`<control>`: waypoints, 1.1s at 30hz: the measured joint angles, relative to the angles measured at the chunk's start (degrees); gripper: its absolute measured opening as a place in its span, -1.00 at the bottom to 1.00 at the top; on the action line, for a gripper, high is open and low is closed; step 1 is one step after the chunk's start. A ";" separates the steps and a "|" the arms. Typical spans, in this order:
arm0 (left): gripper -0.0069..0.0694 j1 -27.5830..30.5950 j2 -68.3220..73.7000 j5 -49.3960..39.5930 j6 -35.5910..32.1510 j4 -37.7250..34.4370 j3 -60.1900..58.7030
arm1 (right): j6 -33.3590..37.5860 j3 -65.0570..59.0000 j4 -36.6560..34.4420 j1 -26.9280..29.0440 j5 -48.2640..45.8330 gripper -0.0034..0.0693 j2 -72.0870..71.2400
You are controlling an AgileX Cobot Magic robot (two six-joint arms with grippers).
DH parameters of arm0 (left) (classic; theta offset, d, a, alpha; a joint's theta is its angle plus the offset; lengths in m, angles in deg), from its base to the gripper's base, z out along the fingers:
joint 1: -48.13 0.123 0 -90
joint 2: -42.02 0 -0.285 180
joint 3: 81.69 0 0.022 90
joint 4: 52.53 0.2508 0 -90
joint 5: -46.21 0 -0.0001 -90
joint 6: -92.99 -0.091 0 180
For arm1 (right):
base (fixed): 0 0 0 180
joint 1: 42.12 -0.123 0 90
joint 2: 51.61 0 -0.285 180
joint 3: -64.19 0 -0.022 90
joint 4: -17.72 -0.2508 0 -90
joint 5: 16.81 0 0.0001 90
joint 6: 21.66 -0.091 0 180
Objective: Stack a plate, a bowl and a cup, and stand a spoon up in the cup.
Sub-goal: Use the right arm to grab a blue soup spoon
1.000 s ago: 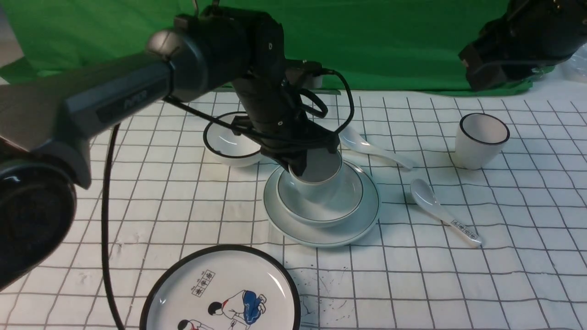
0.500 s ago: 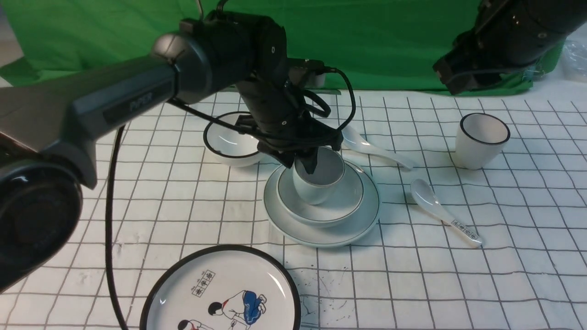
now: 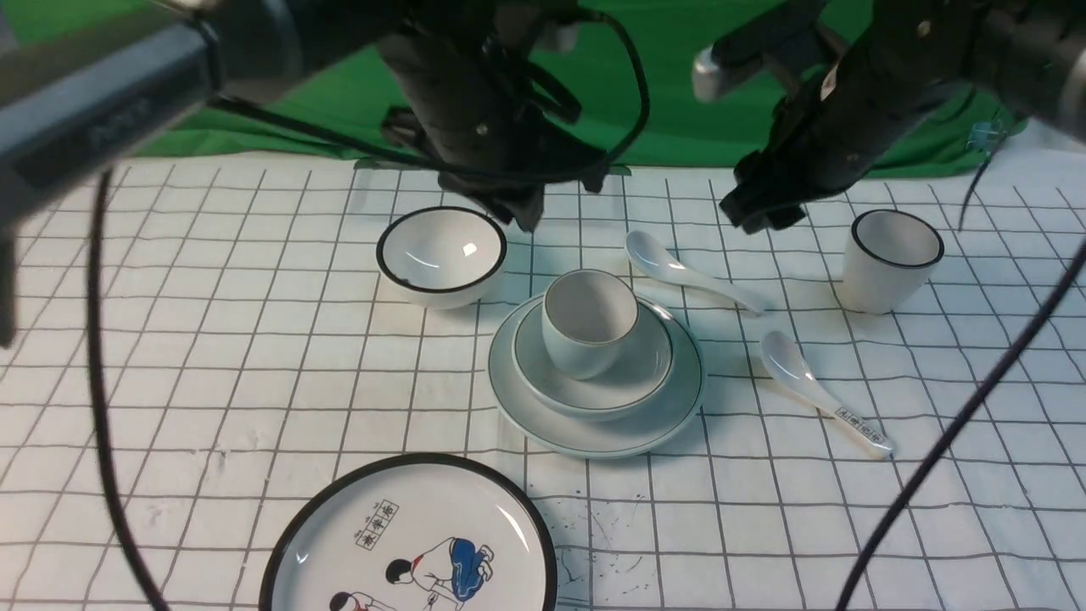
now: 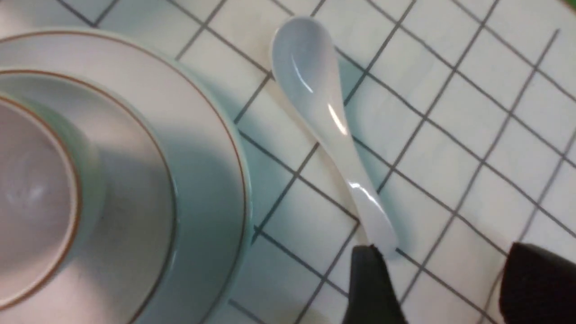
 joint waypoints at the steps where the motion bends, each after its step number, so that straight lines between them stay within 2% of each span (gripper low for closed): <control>1: -0.75 0.00 -1.21 -0.79 -0.36 0.00 0.07 | 0.00 0.18 -0.06 0.00 0.94 0.26 1.18; 5: -0.81 0.00 -5.78 -4.13 -1.15 0.43 0.11 | -0.12 0.78 -0.16 0.00 3.99 0.26 5.42; 13: -0.82 0.00 -13.07 -5.19 -1.26 1.51 -2.59 | -0.30 0.90 -0.16 0.00 5.01 0.30 9.84; 23: -0.82 0.00 -14.05 -5.58 -1.04 1.46 -3.17 | -0.30 1.02 -0.16 1.68 7.89 0.33 13.73; 27: -0.82 0.00 -14.05 -5.52 -1.04 1.17 -3.17 | -1.19 1.12 -0.30 2.39 8.65 0.24 14.06; 28: -0.82 0.00 -14.05 -5.52 -1.04 0.98 -3.17 | -1.32 1.12 -0.30 2.50 8.65 0.15 14.06; 32: -0.82 0.00 -14.05 -5.52 -1.04 0.70 -3.17 | -1.32 1.12 -0.20 2.56 8.60 -0.59 14.21; 33: -0.82 0.00 -14.05 -5.52 -1.04 0.70 -3.17 | -1.32 1.12 -0.20 2.56 8.46 -0.68 14.14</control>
